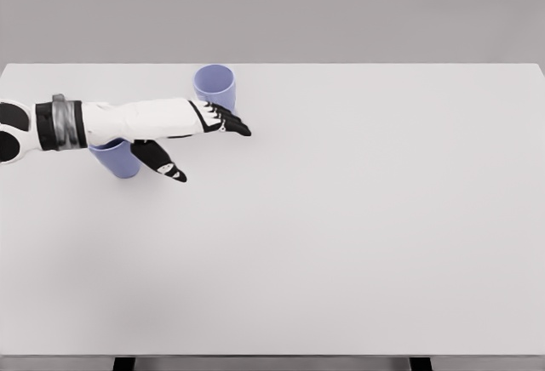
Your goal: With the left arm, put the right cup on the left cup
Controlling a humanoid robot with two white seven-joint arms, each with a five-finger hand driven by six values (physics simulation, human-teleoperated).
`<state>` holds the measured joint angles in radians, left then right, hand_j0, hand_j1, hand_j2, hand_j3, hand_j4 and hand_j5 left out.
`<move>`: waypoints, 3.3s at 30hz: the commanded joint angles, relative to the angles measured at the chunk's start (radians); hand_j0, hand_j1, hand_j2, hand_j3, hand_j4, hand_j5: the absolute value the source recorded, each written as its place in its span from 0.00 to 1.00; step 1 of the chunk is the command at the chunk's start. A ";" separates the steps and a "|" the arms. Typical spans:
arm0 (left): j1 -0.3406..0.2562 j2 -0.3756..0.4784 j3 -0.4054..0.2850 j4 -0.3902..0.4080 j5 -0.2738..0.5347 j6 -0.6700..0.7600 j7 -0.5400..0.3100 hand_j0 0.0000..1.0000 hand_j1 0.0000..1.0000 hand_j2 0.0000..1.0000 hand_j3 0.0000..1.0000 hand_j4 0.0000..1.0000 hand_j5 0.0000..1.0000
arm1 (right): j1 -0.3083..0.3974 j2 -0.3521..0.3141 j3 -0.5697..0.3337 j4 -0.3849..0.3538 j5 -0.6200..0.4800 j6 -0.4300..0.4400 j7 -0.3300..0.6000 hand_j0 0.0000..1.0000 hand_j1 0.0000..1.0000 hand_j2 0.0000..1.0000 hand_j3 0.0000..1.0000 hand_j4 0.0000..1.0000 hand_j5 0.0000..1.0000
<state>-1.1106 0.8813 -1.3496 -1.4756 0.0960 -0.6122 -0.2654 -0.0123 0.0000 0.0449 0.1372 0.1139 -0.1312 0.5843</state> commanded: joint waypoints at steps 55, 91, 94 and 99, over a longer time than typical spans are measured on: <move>-0.112 -0.450 0.055 0.778 -0.096 0.001 -0.094 1.00 1.00 1.00 1.00 1.00 1.00 | 0.000 0.000 -0.002 -0.001 0.001 -0.001 0.000 1.00 1.00 1.00 1.00 1.00 1.00; -0.109 -0.510 0.056 0.860 -0.159 0.001 -0.069 0.92 0.92 0.92 0.92 0.92 0.92 | 0.000 0.000 -0.002 -0.001 0.001 -0.001 0.000 1.00 1.00 1.00 1.00 1.00 1.00; -0.109 -0.510 0.056 0.862 -0.159 0.001 -0.071 0.81 0.81 0.81 0.81 0.81 0.81 | 0.000 0.000 -0.002 -0.001 0.001 -0.001 0.000 1.00 1.00 1.00 1.00 1.00 1.00; -0.106 -0.509 0.056 0.862 -0.159 0.001 -0.074 0.72 0.72 0.72 0.72 0.72 0.72 | 0.000 0.000 -0.002 -0.001 0.001 -0.001 0.000 1.00 1.00 1.00 1.00 1.00 1.00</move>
<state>-1.2164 0.3719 -1.2966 -0.6134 -0.0663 -0.6125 -0.3380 -0.0123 0.0000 0.0430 0.1363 0.1138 -0.1313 0.5840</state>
